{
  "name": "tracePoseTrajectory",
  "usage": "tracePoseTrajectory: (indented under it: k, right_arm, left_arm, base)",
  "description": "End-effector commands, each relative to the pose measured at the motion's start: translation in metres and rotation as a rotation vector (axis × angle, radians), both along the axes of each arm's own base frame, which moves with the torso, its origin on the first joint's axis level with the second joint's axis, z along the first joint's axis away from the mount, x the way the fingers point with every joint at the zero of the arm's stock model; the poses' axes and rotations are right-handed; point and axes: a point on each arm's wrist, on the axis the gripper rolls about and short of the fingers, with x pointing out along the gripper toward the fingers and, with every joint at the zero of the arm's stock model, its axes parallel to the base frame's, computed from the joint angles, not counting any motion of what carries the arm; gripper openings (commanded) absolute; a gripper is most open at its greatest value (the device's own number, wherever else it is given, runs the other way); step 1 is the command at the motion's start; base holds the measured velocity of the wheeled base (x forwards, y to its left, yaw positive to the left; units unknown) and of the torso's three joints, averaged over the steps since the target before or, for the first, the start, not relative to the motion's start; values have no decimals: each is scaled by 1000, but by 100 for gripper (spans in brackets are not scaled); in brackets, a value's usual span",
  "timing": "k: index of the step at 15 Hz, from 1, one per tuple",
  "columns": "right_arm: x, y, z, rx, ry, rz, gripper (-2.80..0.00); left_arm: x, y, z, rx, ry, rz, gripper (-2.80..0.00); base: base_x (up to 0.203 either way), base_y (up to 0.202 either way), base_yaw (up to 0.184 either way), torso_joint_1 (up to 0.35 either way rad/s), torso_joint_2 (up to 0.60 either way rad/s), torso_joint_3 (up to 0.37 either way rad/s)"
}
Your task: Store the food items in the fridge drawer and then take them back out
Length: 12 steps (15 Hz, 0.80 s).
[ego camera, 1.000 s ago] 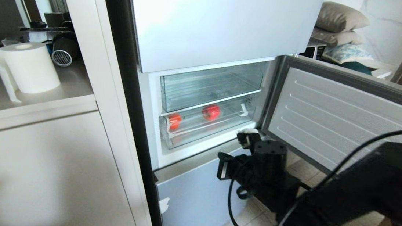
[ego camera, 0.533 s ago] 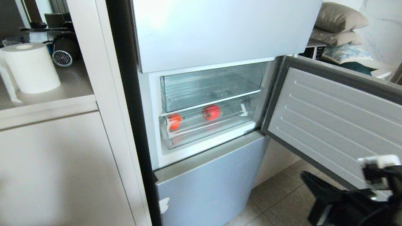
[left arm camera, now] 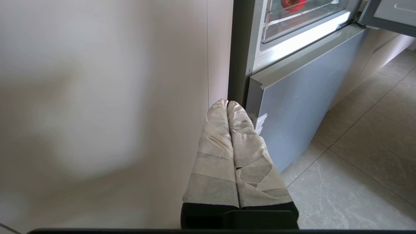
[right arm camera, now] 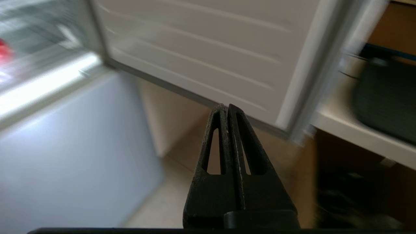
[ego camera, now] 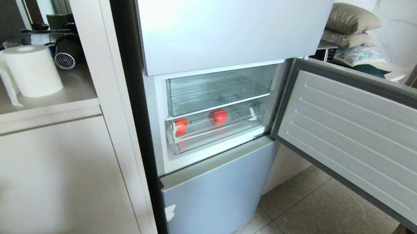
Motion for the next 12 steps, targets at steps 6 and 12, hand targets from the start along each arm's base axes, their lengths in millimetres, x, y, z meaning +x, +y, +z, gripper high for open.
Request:
tracePoseTrajectory:
  k: [6,12]
  right_arm:
    - [-52,-1,-52,-46,130,158,-280]
    - [-76,2,-68,-101,-3,362,-280]
  left_arm:
    - [0,0,0,0,0,0,-280]
    - [0,0,0,0,-1,0,-280]
  base:
    - [0,0,0,0,0,0]
    - [0,0,0,0,0,0]
